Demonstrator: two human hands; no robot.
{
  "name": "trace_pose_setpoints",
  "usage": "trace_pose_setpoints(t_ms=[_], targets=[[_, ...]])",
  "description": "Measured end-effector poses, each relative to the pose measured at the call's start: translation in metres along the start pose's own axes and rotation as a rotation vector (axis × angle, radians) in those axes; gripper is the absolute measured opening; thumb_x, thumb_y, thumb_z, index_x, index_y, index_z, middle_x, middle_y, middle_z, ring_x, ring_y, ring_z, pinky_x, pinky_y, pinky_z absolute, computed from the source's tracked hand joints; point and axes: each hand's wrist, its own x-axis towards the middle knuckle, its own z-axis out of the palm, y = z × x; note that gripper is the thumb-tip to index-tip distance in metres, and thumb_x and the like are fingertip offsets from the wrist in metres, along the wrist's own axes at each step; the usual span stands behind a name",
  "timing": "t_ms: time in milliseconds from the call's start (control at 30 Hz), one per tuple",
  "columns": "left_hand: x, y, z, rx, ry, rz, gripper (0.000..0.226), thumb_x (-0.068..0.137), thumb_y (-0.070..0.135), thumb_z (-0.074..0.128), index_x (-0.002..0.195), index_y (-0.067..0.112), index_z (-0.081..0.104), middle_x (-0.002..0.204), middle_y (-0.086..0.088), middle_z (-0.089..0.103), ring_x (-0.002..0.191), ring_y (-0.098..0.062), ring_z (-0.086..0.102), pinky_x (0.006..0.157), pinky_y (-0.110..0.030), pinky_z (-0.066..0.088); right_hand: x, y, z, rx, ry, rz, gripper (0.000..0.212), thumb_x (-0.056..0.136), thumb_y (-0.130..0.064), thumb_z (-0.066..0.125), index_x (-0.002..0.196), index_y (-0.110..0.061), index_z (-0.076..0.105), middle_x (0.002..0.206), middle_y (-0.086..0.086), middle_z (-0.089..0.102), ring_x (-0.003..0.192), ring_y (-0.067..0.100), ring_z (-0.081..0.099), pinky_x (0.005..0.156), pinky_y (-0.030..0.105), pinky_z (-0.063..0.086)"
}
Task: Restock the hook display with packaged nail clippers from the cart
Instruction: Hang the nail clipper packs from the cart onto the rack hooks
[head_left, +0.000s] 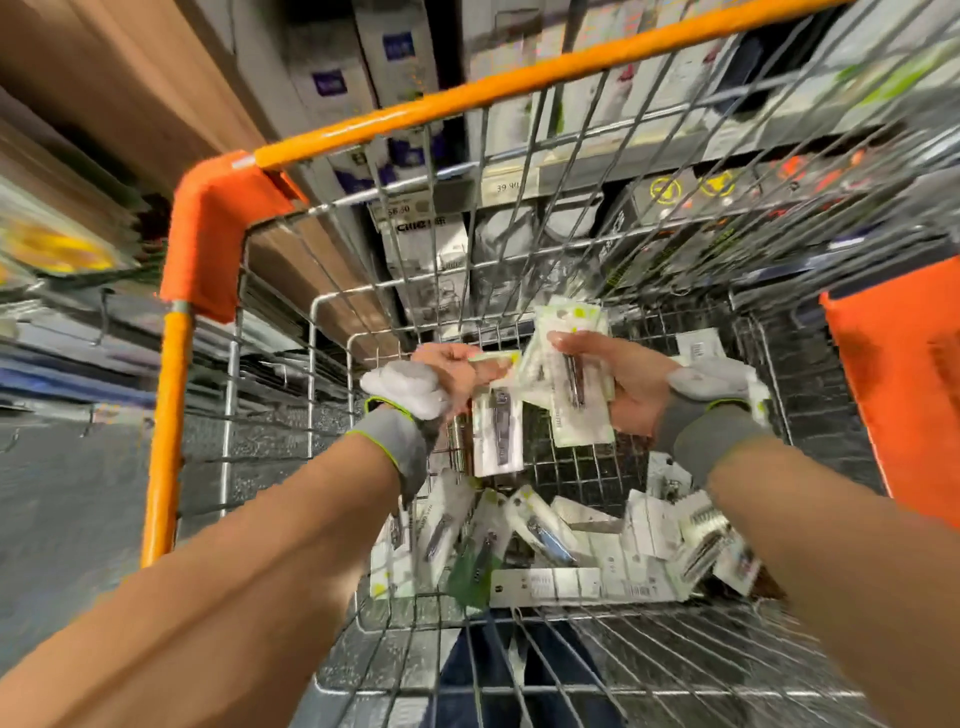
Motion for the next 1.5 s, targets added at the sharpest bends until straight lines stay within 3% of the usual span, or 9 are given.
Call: trace_pose_setpoints(t_ms=[233, 367, 500, 667, 933, 1033, 1133, 1267, 1500], targets=[[-0.051, 0.07, -0.003, -0.125, 0.078, 0.214, 0.02, 0.083, 0.021, 0.07, 0.082, 0.003, 0.06, 0.06, -0.006, 0.059, 0.053, -0.017, 0.052, 0.052, -0.024, 0.043, -0.059, -0.043, 0.033, -0.048, -0.097, -0.111, 0.008, 0.065, -0.015, 0.07, 0.069, -0.015, 0.076, 0.077, 0.001, 0.072, 0.073, 0.015, 0.068, 0.063, 0.028, 0.053], [-0.093, 0.114, -0.007, -0.126, 0.183, 0.32, 0.014, 0.088, 0.015, 0.064, 0.076, 0.012, 0.059, 0.066, 0.001, 0.062, 0.059, -0.011, 0.057, 0.045, -0.009, 0.04, -0.1, -0.066, 0.045, -0.087, -0.093, -0.166, 0.037, 0.061, -0.021, 0.07, 0.096, -0.009, 0.067, 0.078, 0.005, 0.072, 0.07, 0.018, 0.069, 0.065, 0.03, 0.057], [-0.122, 0.14, -0.012, 0.006, 0.225, 0.308, 0.041, 0.091, 0.027, 0.059, 0.121, -0.001, 0.057, 0.111, -0.012, 0.063, 0.104, -0.026, 0.057, 0.081, -0.021, 0.043, -0.138, -0.081, 0.057, -0.079, -0.16, -0.135, 0.047, 0.058, -0.022, 0.076, 0.103, -0.01, 0.067, 0.088, 0.01, 0.071, 0.074, 0.023, 0.07, 0.066, 0.036, 0.059], [-0.196, 0.175, -0.015, 0.027, 0.168, 0.428, 0.019, 0.066, 0.033, 0.058, 0.064, 0.015, 0.055, 0.073, -0.01, 0.053, 0.074, -0.022, 0.05, 0.073, -0.029, 0.045, -0.205, -0.098, 0.077, -0.021, -0.161, -0.286, 0.02, 0.068, -0.009, 0.069, 0.088, -0.007, 0.069, 0.08, 0.009, 0.072, 0.068, 0.02, 0.07, 0.057, 0.034, 0.057], [-0.314, 0.222, -0.048, -0.161, 0.128, 0.637, 0.011, 0.09, 0.015, 0.06, 0.081, 0.01, 0.064, 0.074, -0.008, 0.064, 0.068, -0.023, 0.055, 0.063, -0.028, 0.044, -0.325, -0.139, 0.125, -0.113, -0.182, -0.599, 0.029, 0.047, -0.021, 0.079, 0.075, -0.014, 0.076, 0.08, -0.001, 0.073, 0.102, 0.016, 0.062, 0.101, 0.041, 0.044], [-0.346, 0.232, -0.058, -0.13, 0.217, 0.75, 0.012, 0.085, 0.017, 0.067, 0.091, 0.006, 0.07, 0.095, -0.02, 0.069, 0.085, -0.028, 0.061, 0.082, -0.04, 0.05, -0.356, -0.146, 0.144, -0.127, -0.191, -0.682, 0.009, 0.081, -0.008, 0.064, 0.077, -0.014, 0.07, 0.065, -0.008, 0.07, 0.069, -0.002, 0.065, 0.07, 0.01, 0.051], [-0.384, 0.241, -0.074, -0.125, 0.328, 0.883, 0.003, 0.082, 0.014, 0.071, 0.079, 0.012, 0.071, 0.072, -0.005, 0.068, 0.062, -0.009, 0.055, 0.057, -0.018, 0.045, -0.387, -0.146, 0.168, -0.112, -0.239, -0.723, 0.021, 0.089, -0.004, 0.055, 0.075, -0.012, 0.067, 0.056, -0.009, 0.068, 0.054, -0.002, 0.063, 0.042, 0.009, 0.044], [-0.44, 0.248, -0.106, -0.055, 0.435, 1.02, 0.014, 0.08, 0.014, 0.071, 0.068, 0.019, 0.07, 0.046, 0.015, 0.058, 0.04, 0.007, 0.043, 0.043, -0.01, 0.036, -0.42, -0.145, 0.21, -0.129, -0.353, -0.782, 0.039, 0.089, -0.005, 0.056, 0.055, -0.015, 0.073, 0.054, -0.003, 0.067, 0.045, 0.003, 0.063, 0.039, 0.016, 0.047], [-0.499, 0.234, -0.175, -0.073, 0.463, 1.105, 0.016, 0.082, 0.016, 0.07, 0.066, 0.02, 0.071, 0.049, 0.012, 0.059, 0.047, -0.002, 0.046, 0.055, -0.02, 0.039, -0.449, -0.129, 0.285, -0.158, -0.512, -0.835, 0.019, 0.074, -0.011, 0.063, 0.093, -0.01, 0.064, 0.074, 0.003, 0.072, 0.065, 0.012, 0.07, 0.057, 0.027, 0.057]])
